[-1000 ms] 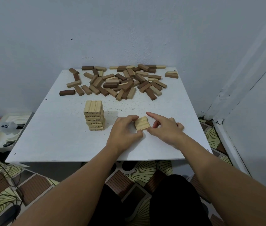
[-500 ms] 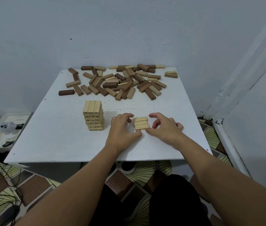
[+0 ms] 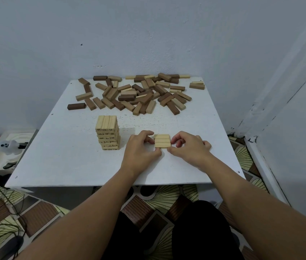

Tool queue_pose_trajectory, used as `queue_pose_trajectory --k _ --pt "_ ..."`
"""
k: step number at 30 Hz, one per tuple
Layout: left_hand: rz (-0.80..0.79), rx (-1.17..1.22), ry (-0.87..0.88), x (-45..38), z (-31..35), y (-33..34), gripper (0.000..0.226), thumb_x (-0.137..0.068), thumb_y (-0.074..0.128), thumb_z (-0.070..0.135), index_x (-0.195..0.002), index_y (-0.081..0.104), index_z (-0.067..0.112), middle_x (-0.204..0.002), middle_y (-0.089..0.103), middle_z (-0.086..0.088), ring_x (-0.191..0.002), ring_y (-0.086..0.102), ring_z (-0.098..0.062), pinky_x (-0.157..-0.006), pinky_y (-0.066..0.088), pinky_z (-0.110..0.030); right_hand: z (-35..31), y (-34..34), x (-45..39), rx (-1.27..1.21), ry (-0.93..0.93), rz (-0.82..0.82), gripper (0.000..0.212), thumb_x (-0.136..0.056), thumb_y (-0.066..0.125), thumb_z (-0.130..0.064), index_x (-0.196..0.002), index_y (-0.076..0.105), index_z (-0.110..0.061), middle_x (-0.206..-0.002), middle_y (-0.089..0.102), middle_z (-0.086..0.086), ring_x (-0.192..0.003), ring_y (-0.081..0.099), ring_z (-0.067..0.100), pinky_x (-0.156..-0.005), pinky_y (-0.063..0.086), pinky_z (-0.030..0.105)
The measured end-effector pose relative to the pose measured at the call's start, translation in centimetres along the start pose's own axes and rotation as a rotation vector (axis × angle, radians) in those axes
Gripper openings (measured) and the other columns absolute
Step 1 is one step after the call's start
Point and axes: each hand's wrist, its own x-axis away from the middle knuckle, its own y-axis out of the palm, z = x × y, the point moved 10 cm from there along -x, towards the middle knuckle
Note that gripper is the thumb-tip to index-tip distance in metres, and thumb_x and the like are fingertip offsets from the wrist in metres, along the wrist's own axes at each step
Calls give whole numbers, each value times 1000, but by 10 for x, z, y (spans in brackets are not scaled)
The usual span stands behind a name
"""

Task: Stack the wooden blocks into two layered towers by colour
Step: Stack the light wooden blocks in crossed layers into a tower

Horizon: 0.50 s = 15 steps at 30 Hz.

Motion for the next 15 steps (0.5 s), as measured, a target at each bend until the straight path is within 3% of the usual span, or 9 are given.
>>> queue_pose_trajectory --k 7,15 --pt "11 6 -10 0 -1 0 46 -79 82 26 -122 66 26 -97 68 19 -107 50 -5 -78 33 -4 -1 0 0 -7 -5 -2 19 -85 76 -48 -97 66 -38 -93 65 -16 -109 47 7 -89 22 37" --pt "15 13 -8 0 0 -2 44 -79 82 26 -120 67 25 -96 68 18 -107 51 -5 -77 36 -9 0 0 -1 -14 -9 3 19 -84 77 -48 -97 67 -38 -93 64 -15 -108 48 8 -89 21 37"
